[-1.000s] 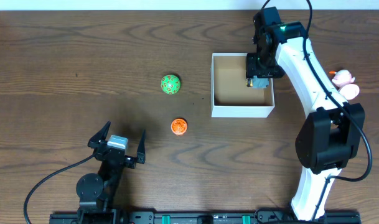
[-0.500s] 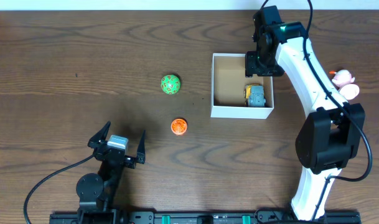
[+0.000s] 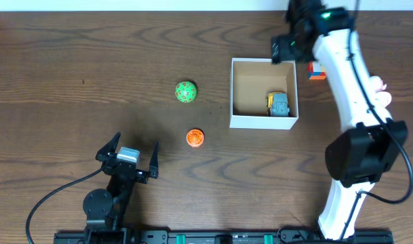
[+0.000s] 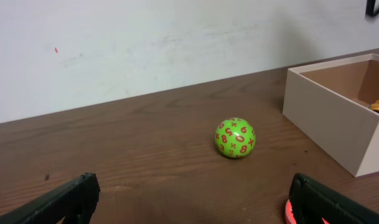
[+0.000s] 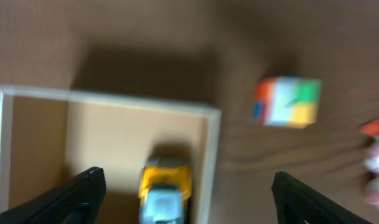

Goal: Pack container
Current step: 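Move the right gripper over the Rubik's cube and descend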

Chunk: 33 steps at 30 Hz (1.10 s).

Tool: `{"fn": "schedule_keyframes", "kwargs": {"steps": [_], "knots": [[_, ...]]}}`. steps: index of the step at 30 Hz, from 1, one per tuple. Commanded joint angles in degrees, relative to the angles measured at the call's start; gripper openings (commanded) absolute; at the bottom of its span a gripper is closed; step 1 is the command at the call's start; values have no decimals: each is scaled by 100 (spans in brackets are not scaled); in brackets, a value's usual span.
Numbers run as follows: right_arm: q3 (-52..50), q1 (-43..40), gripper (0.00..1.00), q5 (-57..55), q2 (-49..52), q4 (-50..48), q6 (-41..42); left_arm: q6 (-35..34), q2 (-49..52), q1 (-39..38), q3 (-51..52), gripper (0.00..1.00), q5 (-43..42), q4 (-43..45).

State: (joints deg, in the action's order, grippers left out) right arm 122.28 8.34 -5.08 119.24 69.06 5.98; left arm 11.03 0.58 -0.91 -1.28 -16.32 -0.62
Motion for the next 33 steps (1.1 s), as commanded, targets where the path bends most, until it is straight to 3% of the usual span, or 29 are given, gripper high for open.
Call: {"fn": "schedule_keyframes", "kwargs": {"steps": [1, 11, 33], "knots": [[262, -490, 89, -243, 0, -44, -774, 94, -35, 24, 105, 98, -59, -195], [221, -1794, 97, 896, 341, -166, -1021, 94, -35, 24, 105, 98, -61, -195], [214, -1600, 99, 634, 1832, -503, -1541, 94, -35, 24, 105, 98, -61, -195]]}}
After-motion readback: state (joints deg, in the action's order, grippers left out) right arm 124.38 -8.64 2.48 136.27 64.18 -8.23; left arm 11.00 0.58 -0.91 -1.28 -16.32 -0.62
